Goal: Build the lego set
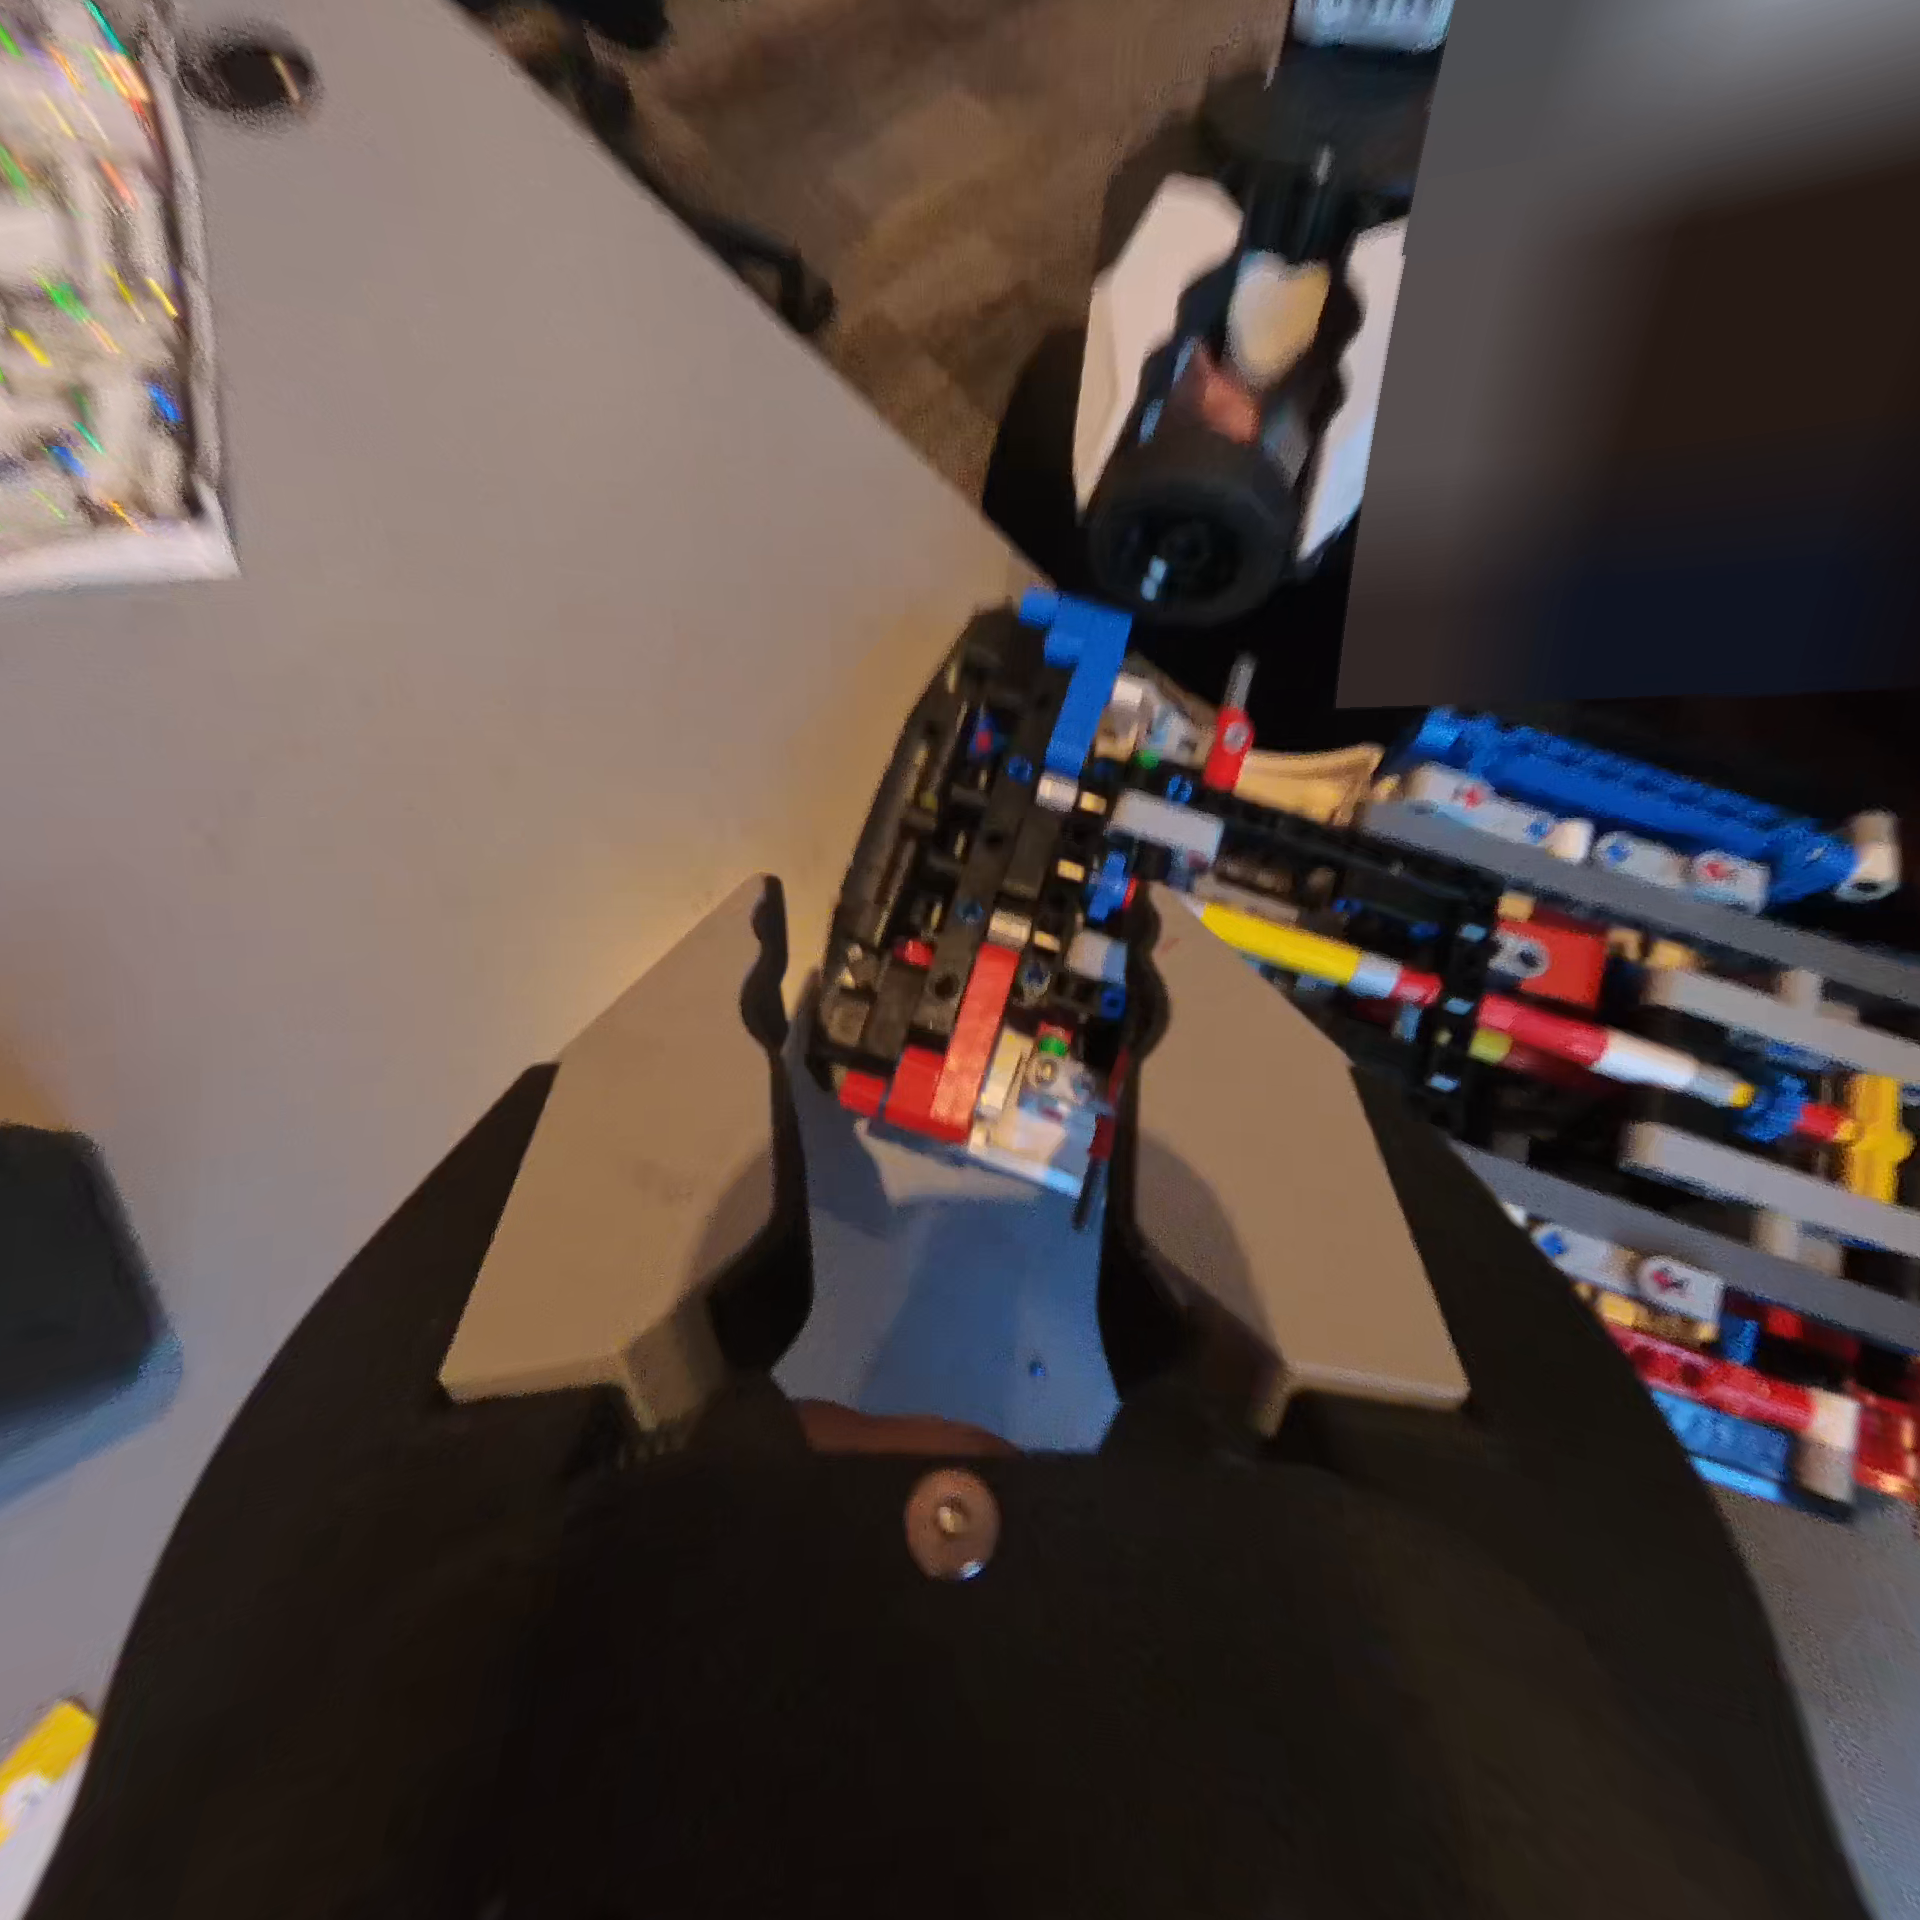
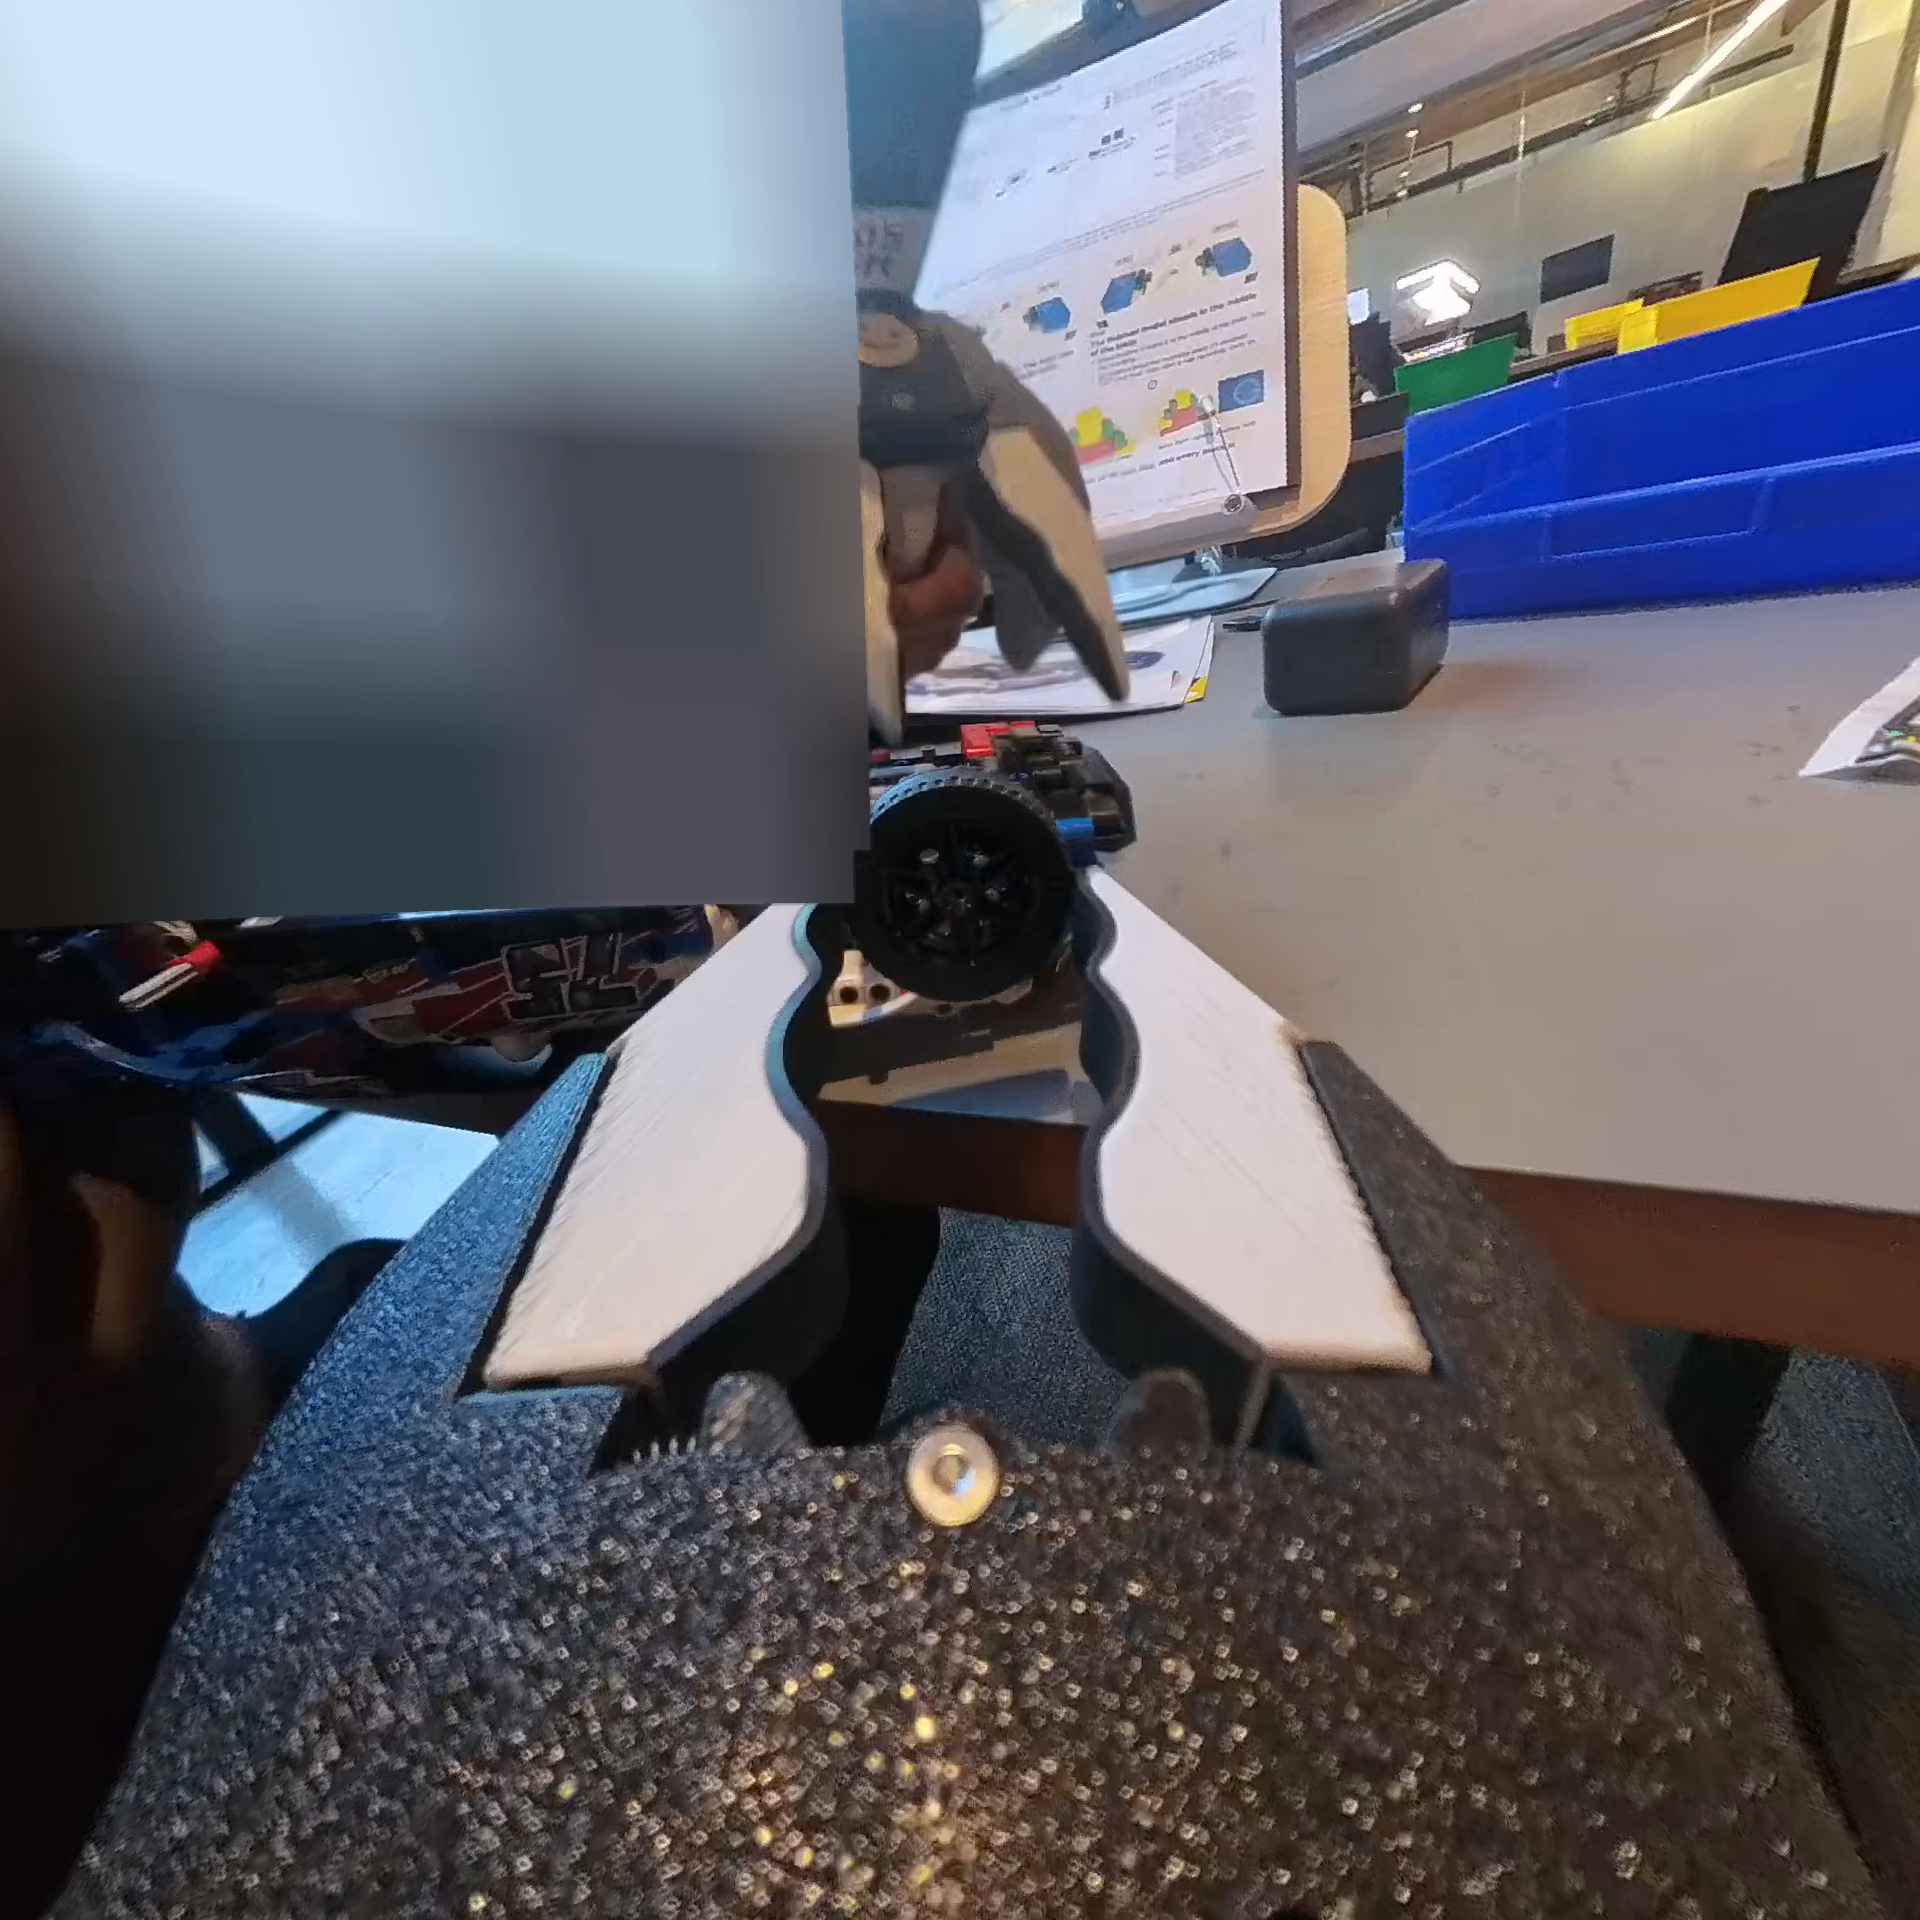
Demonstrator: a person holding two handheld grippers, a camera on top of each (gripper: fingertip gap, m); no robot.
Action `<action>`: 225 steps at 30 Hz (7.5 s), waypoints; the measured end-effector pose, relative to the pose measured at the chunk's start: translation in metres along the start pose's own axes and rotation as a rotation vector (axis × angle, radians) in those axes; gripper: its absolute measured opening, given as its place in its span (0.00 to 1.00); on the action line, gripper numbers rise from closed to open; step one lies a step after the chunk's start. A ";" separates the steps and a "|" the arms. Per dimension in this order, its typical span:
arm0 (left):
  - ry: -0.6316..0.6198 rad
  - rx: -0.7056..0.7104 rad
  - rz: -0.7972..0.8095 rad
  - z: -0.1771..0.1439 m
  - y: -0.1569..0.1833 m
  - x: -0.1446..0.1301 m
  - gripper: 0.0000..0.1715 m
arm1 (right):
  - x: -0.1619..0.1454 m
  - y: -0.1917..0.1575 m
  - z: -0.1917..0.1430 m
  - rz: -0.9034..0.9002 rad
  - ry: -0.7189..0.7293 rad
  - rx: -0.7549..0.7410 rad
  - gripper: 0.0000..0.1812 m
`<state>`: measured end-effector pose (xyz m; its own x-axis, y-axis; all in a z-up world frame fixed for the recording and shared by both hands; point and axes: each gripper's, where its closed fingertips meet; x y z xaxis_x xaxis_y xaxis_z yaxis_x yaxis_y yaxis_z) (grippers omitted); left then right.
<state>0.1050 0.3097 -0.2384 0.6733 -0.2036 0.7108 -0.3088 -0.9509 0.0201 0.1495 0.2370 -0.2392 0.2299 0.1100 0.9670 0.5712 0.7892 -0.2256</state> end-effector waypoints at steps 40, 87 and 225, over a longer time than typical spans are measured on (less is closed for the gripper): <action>-0.410 -0.213 0.137 0.044 0.074 0.011 0.04 | -0.011 -0.019 -0.004 0.083 0.039 0.018 0.21; -0.157 0.173 0.422 0.041 0.066 0.013 0.01 | -0.002 -0.011 0.006 0.341 0.332 0.156 0.21; 0.121 0.724 -0.367 -0.115 0.041 -0.043 0.27 | 0.045 0.080 0.048 -0.059 -0.243 0.086 0.22</action>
<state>-0.0141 0.3068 -0.1876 0.5572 0.1367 0.8190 0.4547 -0.8756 -0.1632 0.1680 0.3344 -0.2086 -0.0038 0.1965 0.9805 0.5069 0.8456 -0.1675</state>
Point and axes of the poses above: each gripper's, where its closed fingertips meet, z out along the fingers, x out of its top, y = z × x across the jaws, and after that the axes turned 10 degrees about x, right-handed
